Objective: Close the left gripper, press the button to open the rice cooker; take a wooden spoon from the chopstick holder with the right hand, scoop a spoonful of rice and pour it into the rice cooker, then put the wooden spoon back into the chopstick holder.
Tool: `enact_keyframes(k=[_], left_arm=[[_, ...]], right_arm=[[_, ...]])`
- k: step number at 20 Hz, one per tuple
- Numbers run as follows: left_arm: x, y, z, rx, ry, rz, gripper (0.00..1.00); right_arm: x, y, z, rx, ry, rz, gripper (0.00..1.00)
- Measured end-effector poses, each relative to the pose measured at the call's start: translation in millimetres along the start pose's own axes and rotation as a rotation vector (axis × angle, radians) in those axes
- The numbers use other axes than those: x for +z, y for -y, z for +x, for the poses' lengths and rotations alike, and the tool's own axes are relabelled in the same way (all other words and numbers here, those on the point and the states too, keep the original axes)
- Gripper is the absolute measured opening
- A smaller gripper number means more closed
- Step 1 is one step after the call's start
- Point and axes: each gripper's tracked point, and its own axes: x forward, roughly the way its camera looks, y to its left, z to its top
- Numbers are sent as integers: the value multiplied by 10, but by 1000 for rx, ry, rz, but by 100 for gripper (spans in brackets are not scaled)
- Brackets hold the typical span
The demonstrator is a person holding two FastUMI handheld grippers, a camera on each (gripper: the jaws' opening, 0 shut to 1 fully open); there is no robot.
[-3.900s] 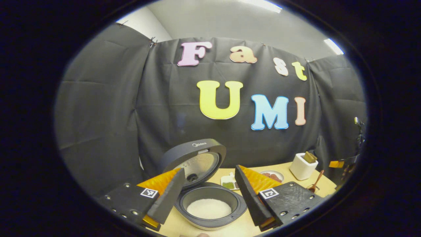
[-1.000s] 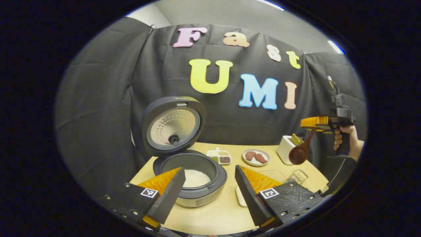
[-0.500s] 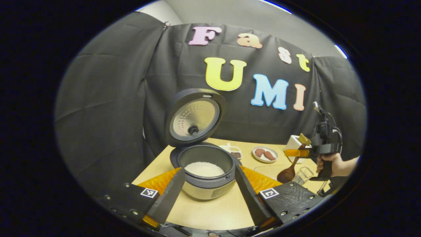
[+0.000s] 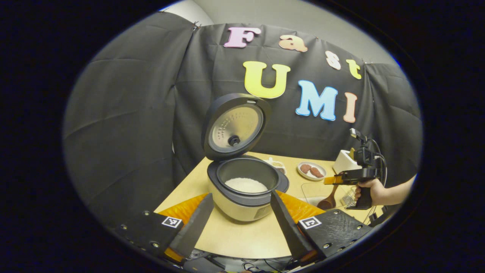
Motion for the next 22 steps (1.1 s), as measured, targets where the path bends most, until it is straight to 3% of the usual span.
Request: enact_keyframes(k=[7, 11, 17, 22], left_arm=[[21, -150, -49, 47, 8, 23, 96], [7, -163, -55, 67, 4, 14, 93], [28, 42, 78, 43, -9, 31, 96], [134, 231, 245, -7, -5, 80, 96]], right_arm=[[-68, -409, 117, 93, -87, 248, 25], [-74, -445, 118, 118, -132, 365, 25], [-60, -181, 14, 161, -143, 522, 25], [-3, 217, -129, 147, -104, 662, 25]])
